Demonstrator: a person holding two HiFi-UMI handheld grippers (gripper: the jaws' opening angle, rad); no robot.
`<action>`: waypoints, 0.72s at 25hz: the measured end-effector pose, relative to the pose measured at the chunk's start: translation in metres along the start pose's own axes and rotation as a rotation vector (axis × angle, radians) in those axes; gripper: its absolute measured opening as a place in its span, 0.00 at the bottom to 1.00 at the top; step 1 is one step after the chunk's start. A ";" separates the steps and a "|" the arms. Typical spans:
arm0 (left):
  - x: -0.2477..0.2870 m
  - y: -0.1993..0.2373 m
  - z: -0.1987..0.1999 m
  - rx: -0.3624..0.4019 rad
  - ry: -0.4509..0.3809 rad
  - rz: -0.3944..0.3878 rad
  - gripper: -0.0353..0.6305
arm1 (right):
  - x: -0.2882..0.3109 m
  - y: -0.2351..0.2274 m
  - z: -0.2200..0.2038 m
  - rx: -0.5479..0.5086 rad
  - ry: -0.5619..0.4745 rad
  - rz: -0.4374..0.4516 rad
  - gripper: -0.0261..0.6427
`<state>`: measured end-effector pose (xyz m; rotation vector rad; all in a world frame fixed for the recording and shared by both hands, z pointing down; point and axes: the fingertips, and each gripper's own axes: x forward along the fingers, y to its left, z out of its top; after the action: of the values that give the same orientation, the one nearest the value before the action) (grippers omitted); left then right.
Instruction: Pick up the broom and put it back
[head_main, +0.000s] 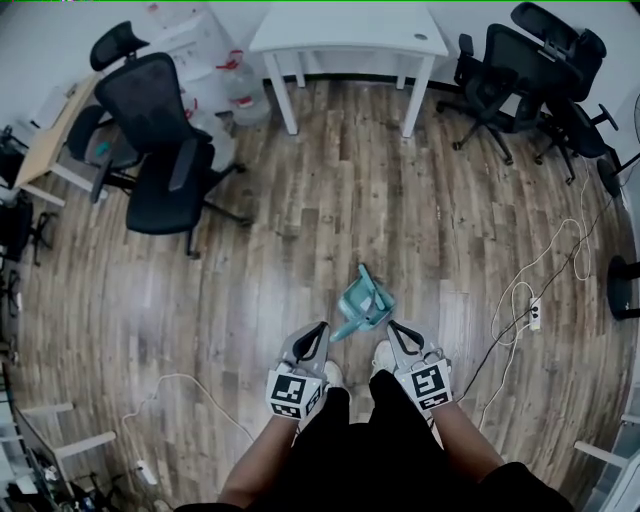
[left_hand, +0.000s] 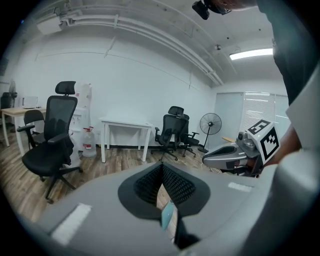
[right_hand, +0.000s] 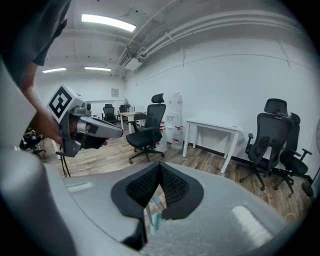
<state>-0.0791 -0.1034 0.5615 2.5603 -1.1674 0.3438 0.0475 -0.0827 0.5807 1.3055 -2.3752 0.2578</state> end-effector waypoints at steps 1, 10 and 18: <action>0.001 0.000 -0.005 -0.004 0.012 0.004 0.08 | 0.003 0.003 -0.004 -0.010 0.009 0.017 0.05; 0.016 0.009 -0.039 -0.026 0.089 0.043 0.08 | 0.031 0.020 -0.033 -0.099 0.099 0.092 0.14; 0.016 0.011 -0.054 -0.045 0.133 0.067 0.08 | 0.043 0.028 -0.058 -0.158 0.156 0.127 0.24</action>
<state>-0.0817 -0.1013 0.6189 2.4229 -1.2002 0.4900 0.0187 -0.0797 0.6527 1.0270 -2.2981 0.1972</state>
